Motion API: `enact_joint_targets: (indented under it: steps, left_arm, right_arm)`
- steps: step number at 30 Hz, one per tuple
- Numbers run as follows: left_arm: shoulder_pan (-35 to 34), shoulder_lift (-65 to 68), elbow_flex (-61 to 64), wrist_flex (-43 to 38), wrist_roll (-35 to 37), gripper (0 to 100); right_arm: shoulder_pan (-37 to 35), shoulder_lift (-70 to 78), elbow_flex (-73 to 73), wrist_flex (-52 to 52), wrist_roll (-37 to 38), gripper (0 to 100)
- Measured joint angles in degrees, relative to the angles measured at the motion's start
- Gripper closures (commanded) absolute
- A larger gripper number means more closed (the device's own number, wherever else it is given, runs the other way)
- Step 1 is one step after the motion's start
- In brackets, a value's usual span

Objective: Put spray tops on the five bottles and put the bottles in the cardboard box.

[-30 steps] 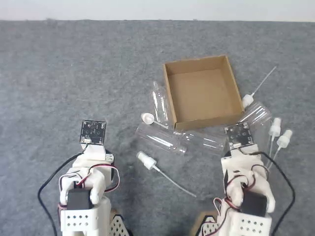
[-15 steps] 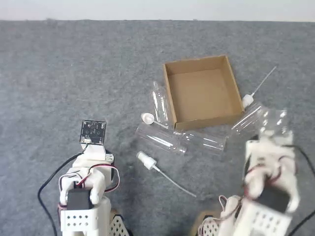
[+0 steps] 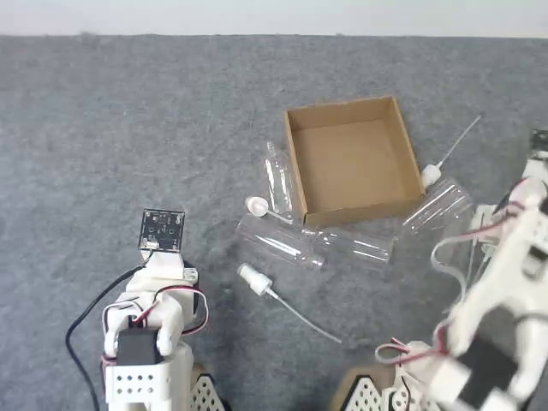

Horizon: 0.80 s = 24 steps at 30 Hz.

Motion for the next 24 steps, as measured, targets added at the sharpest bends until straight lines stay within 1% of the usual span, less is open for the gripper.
enact_joint_targets:
  steps: [4, 7, 12, 20, 24]
  left_arm:
    - [0.0, 0.0, 0.0, 0.0, 0.0, 99]
    - [0.0, 0.0, 0.0, 0.0, 0.0, 99]
    - [0.0, 0.0, 0.0, 0.0, 0.0, 99]
    - [0.0, 0.0, 0.0, 0.0, 0.0, 99]
    - [0.0, 0.0, 0.0, 0.0, 0.0, 99]
  right_arm:
    - [0.1, 13.0, -7.0, 0.0, -0.1, 76.4]
    - [0.3, 20.0, -10.8, -0.5, -1.7, 76.8]
    - [2.4, 28.2, -12.3, -5.7, -3.1, 84.8]
    - [6.3, 30.4, -14.5, -7.6, -3.0, 98.4]
    - [6.9, 30.5, -14.8, -7.7, -0.3, 99.2]
